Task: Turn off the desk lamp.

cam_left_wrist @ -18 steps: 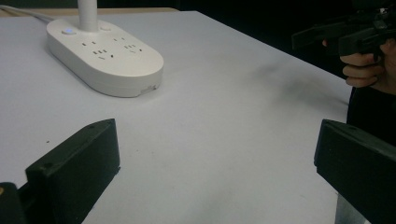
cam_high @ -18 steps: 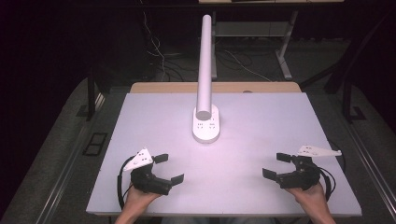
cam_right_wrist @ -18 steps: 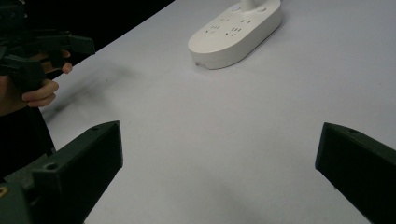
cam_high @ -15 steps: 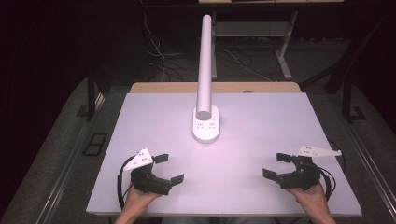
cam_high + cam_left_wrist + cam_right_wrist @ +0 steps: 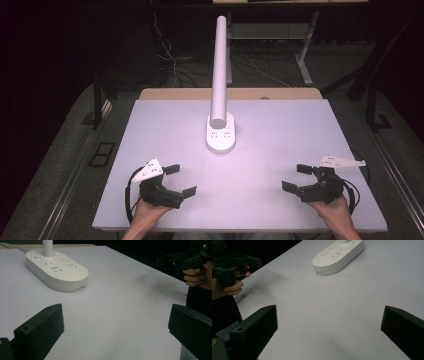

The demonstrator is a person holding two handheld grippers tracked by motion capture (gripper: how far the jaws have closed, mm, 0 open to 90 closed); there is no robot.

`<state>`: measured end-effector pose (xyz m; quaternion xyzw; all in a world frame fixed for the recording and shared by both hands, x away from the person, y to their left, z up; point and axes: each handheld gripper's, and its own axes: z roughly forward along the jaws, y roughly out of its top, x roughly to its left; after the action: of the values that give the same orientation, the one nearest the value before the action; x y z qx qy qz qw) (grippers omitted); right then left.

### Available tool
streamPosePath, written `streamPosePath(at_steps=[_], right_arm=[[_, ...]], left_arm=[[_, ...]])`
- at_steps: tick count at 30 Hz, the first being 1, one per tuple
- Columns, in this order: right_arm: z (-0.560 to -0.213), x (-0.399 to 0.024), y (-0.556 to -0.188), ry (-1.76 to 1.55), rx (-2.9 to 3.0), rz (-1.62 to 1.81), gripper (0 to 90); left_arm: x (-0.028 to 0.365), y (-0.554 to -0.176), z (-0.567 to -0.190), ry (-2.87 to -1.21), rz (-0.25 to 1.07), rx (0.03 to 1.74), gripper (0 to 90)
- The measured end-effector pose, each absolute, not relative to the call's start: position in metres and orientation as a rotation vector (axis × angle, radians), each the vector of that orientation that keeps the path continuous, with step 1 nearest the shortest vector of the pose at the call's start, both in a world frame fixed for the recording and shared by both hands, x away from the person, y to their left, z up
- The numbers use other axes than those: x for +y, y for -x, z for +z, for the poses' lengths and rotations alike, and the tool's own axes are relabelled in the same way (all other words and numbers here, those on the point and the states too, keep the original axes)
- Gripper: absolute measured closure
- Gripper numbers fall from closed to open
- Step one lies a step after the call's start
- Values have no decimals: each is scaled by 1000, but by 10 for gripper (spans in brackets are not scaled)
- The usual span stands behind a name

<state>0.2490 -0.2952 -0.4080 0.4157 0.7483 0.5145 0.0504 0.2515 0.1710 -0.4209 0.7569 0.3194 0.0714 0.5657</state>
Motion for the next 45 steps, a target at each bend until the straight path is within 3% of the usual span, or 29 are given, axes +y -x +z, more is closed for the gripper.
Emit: streamPosePath(at_steps=[22,45], right_arm=[[-393,-285,-256,-1230,2335,1505,7],[-363,-259,-300,-1152,2420,1481,7]], left_arm=[[172,-253,-422,-1789,167,748,0],[174,-252,-422,-1785,168,754,0]])
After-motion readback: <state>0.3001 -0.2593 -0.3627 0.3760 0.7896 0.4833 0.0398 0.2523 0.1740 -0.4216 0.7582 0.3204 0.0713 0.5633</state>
